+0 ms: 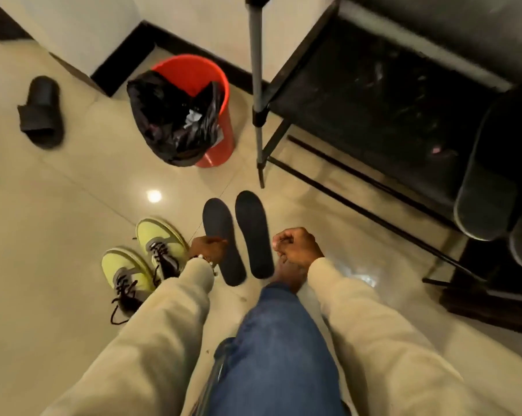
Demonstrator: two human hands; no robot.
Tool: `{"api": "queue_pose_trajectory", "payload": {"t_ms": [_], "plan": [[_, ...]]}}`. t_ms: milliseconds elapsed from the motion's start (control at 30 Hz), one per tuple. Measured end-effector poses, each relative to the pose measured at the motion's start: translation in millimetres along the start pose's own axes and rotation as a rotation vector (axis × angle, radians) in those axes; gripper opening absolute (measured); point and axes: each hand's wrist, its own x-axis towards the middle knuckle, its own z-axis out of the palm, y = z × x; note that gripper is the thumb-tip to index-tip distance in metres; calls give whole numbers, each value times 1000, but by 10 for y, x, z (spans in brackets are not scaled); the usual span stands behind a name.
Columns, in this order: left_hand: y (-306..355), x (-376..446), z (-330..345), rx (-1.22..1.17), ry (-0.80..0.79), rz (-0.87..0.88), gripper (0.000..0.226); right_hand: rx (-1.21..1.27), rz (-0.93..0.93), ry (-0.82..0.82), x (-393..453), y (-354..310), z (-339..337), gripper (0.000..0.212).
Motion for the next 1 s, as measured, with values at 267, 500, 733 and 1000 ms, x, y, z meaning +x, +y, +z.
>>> {"api": "queue_pose_trajectory", "payload": {"t_ms": [267, 500, 733, 1000], "plan": [[-472, 823, 523, 149, 67, -141, 56, -389, 55, -7, 951, 376, 546, 51], [-669, 1199, 890, 243, 249, -214, 77, -685, 44, 184, 1325, 567, 1123, 103], [-740, 1265, 827, 34, 236, -251, 66, -576, 63, 235, 1400, 556, 1154, 76], [-431, 652, 268, -194, 172, -198, 38, -293, -61, 62, 896, -93, 518, 24]]}}
